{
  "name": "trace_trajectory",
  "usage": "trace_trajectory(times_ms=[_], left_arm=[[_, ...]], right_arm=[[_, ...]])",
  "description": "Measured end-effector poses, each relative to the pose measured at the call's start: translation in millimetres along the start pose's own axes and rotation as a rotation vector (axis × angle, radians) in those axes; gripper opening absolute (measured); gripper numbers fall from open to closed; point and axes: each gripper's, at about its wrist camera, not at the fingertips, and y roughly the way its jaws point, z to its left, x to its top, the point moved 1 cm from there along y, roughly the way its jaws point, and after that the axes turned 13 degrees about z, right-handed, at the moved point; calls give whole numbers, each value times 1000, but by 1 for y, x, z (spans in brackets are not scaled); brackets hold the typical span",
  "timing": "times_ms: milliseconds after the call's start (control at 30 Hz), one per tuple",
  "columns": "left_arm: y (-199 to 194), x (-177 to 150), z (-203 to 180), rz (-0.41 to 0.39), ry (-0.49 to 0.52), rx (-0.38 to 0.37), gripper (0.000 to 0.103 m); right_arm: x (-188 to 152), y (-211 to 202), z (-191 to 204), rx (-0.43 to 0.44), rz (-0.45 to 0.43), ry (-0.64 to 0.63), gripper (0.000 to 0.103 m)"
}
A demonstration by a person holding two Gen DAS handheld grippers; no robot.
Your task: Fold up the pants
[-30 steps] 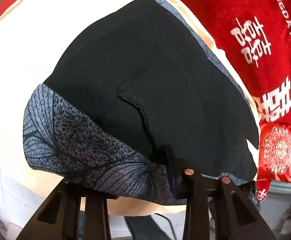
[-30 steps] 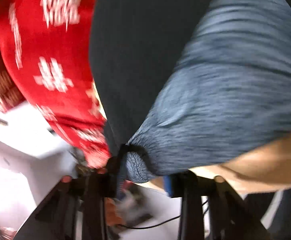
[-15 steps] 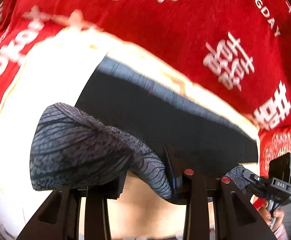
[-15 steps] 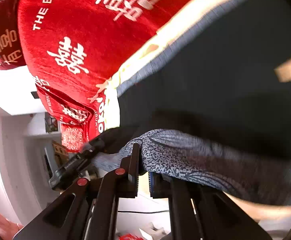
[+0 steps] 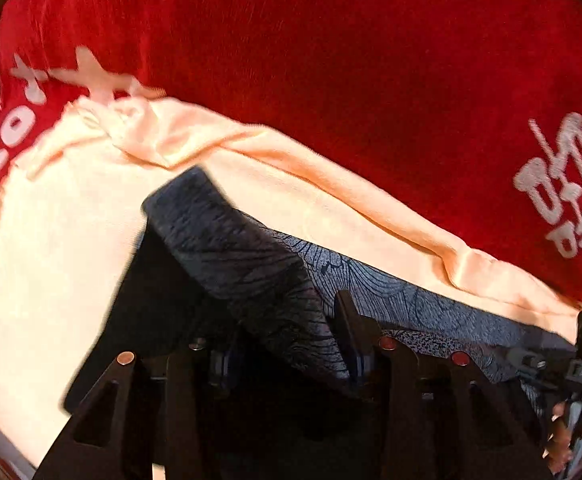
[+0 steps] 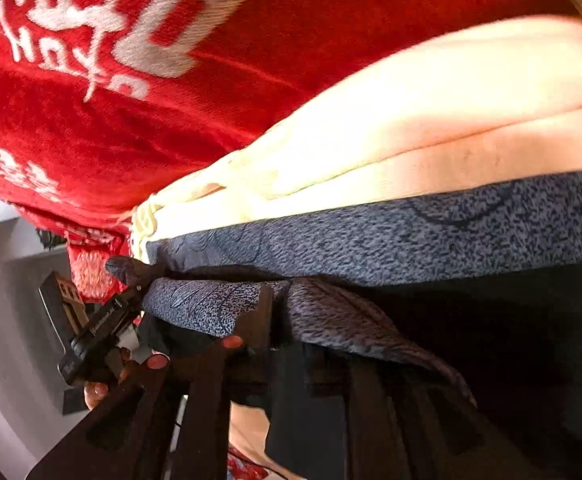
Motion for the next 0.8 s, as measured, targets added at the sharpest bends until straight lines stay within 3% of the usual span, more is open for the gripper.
trace_trajectory(times_ms=[33, 67, 100, 133, 167, 267, 300, 433, 500, 567, 633, 700, 800], left_arm=[[-12, -5, 0, -18, 11, 26, 63], [-23, -9, 0, -45, 12, 62, 72], [-34, -15, 2, -78, 10, 93, 80], [-41, -18, 1, -96, 13, 103, 80], [-46, -22, 1, -99, 24, 108, 80], [-36, -27, -6, -64, 40, 124, 80], [-24, -26, -14, -40, 50, 135, 80], [26, -25, -40, 5, 76, 210, 80], [39, -22, -49, -27, 90, 268, 89], [40, -22, -59, -33, 105, 302, 89], [33, -25, -61, -8, 108, 267, 89], [22, -34, -64, -3, 121, 268, 89], [3, -56, -75, -2, 170, 270, 89]], right_arm=[[-3, -5, 8, 1, 1, -22, 64], [-10, -13, 18, -1, -7, -49, 85], [-19, -21, 26, -11, -25, -76, 86], [-25, -25, 34, -24, -36, -103, 86], [-30, -29, 39, -45, -45, -121, 84], [-49, -23, 53, -132, -44, -190, 55], [-49, -14, 55, -180, -26, -211, 51], [-35, 22, 45, -366, -4, -270, 46], [-24, 26, 34, -415, -28, -270, 42], [-21, 18, 32, -347, -35, -236, 42], [-27, 5, 37, -259, -38, -244, 48], [-44, -9, 39, -211, -41, -265, 60], [-79, -34, 30, -172, -59, -247, 60]])
